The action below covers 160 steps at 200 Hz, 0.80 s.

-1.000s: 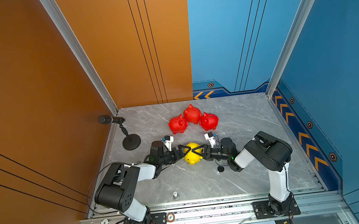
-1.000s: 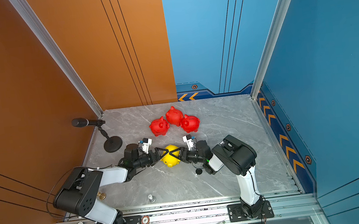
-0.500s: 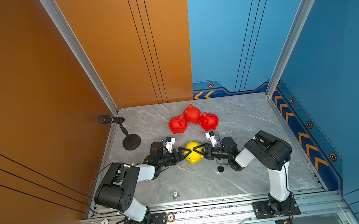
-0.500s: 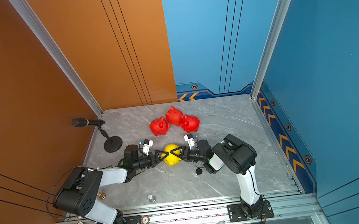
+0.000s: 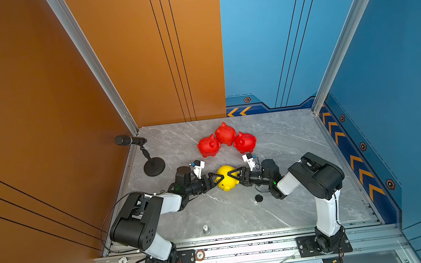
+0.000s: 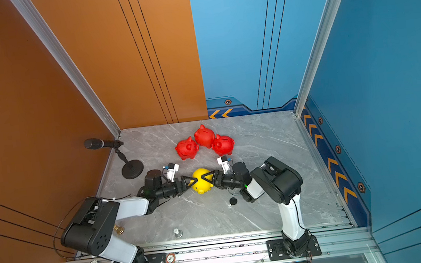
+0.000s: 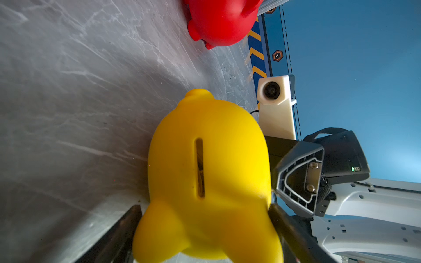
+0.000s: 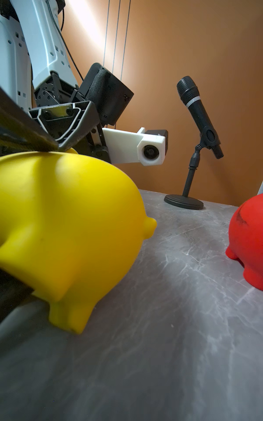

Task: Open piggy banks
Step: Adjust the piggy bank at the center of the board.

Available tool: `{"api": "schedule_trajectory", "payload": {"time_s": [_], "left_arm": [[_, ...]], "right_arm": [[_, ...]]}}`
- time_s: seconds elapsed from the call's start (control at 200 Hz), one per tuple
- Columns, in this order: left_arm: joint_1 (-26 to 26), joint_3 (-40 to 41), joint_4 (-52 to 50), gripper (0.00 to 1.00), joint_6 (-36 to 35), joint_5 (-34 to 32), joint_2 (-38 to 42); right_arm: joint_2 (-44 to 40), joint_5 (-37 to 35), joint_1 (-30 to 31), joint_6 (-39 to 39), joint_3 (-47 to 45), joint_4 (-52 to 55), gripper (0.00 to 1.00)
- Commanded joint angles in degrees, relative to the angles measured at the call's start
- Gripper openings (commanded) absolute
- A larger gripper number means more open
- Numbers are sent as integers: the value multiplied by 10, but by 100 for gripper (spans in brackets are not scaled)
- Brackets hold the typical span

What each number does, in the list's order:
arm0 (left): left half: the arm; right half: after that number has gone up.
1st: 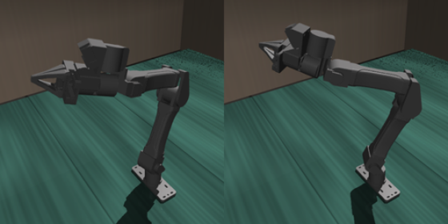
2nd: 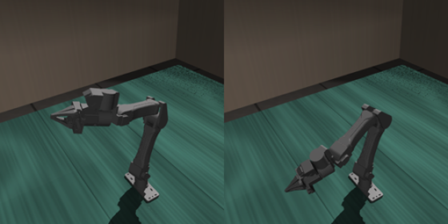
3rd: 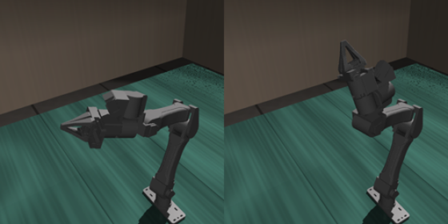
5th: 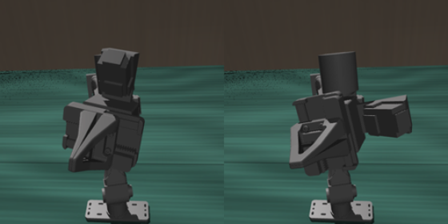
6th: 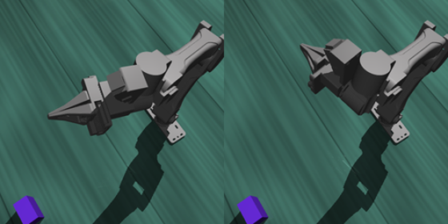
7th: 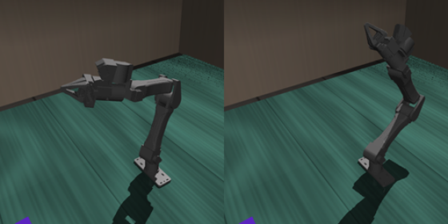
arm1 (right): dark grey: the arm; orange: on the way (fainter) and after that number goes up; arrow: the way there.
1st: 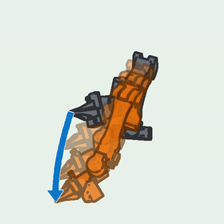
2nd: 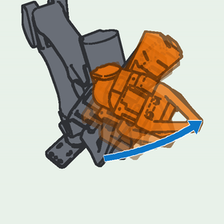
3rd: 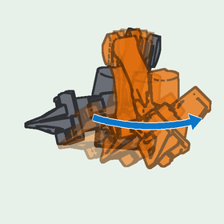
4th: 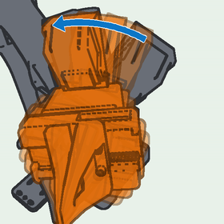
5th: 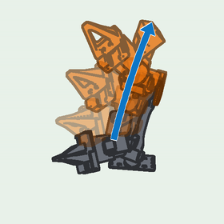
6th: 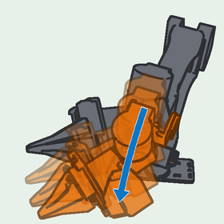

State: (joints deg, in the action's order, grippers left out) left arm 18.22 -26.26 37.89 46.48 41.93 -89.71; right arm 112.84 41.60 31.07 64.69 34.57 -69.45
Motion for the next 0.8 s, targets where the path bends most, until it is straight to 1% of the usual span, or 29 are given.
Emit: {"api": "schedule_trajectory", "payload": {"time_s": [0.0,0.07,0.21,0.305,0.4,0.486,0.561,0.666,0.796], "left_arm": [[-1,7,-8,45,-11,-18,19],[-3,5,-14,45,-11,-20,25],[-2,-4,-48,42,-20,-30,48],[0,-22,-123,42,-46,-54,75],[12,-63,-273,42,-103,-116,115],[23,-99,-385,42,-141,-178,145],[29,-124,-456,42,-159,-223,164],[34,-147,-536,41,-172,-274,187],[37,-185,-632,41,-198,-362,207]], "right_arm": [[-34,15,-23,-37,-1,100,77],[-59,27,-36,-60,1,141,81],[-109,41,-59,-105,4,220,84],[-150,40,-69,-161,14,317,85],[-195,20,-70,-241,36,447,86],[-231,-2,-70,-294,53,530,86],[-256,-16,-69,-328,69,585,86],[-281,-31,-64,-359,83,631,86],[-314,-54,-51,-404,103,697,86]]}}
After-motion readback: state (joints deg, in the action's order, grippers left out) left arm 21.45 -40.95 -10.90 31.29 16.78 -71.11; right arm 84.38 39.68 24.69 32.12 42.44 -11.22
